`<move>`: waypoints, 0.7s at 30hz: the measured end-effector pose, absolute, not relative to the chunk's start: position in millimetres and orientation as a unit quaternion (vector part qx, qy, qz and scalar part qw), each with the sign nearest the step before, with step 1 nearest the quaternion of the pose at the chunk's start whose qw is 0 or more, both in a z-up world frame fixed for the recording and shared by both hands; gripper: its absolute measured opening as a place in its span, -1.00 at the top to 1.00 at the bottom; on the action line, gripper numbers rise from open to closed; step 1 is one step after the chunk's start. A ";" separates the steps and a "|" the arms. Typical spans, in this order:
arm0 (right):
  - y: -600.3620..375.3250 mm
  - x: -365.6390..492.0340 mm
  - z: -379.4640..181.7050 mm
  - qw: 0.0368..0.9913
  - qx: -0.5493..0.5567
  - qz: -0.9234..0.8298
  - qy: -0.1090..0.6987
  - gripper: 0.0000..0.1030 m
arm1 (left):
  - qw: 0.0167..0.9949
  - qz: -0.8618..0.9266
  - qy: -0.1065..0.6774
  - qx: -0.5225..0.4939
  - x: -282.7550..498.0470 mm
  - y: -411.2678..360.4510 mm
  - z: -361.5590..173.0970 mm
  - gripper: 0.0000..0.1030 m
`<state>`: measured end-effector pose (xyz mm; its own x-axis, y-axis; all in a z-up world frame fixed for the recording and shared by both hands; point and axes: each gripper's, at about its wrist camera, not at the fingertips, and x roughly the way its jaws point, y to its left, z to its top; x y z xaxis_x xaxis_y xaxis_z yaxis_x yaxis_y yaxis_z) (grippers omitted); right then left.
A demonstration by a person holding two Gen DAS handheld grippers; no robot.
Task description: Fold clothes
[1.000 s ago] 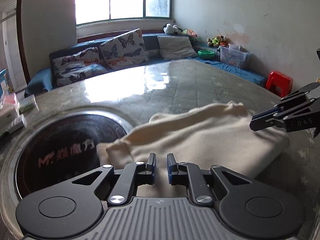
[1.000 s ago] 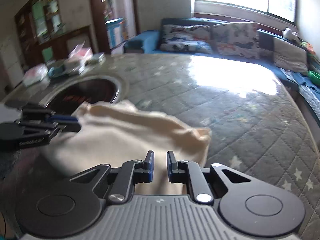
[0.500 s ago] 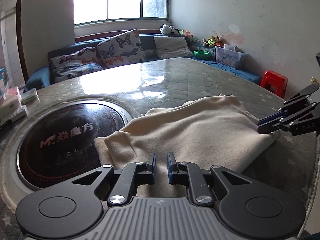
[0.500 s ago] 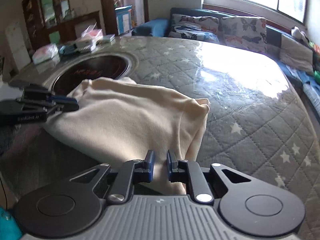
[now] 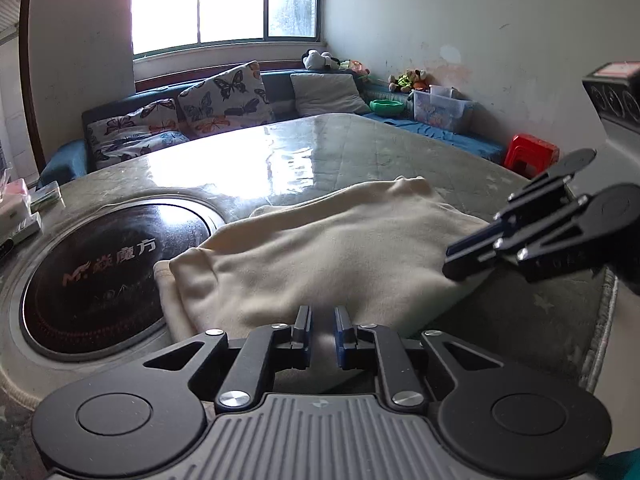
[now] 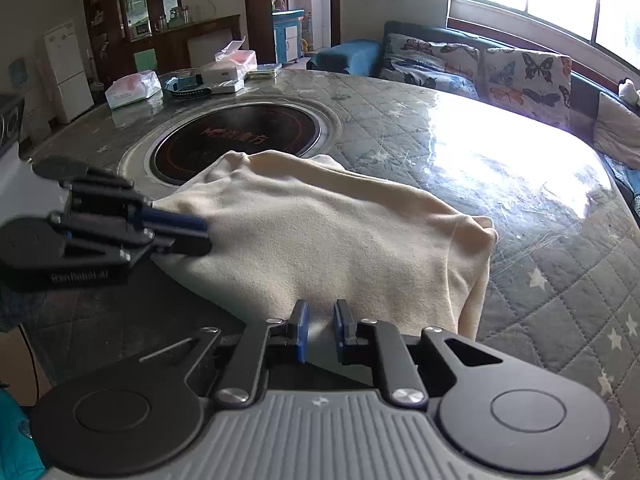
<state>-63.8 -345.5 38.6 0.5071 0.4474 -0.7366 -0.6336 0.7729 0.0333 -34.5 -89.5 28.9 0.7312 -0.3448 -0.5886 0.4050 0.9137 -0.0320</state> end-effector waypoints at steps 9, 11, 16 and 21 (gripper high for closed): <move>-310.2 -64.9 38.9 0.840 -0.144 0.361 0.378 0.76 | 0.932 -0.169 0.321 0.003 -43.6 -66.7 27.3 0.73; -306.0 -66.4 34.0 0.836 -0.160 0.361 0.380 0.75 | 0.934 -0.170 0.316 -0.005 -49.1 -62.6 30.9 0.73; -298.9 -64.3 46.8 0.837 -0.156 0.374 0.368 0.75 | 0.941 -0.151 0.302 -0.023 -49.1 -52.3 38.0 0.73; -277.8 -60.7 46.5 0.829 -0.169 0.393 0.360 0.75 | 0.934 -0.137 0.325 -0.051 -46.2 -40.7 25.9 0.73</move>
<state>-60.7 -277.8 46.5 0.4314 0.5308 -0.7295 -0.7736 0.6337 0.0036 -46.2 -40.7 25.9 0.7506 -0.2900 -0.5937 0.2238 0.9570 -0.1846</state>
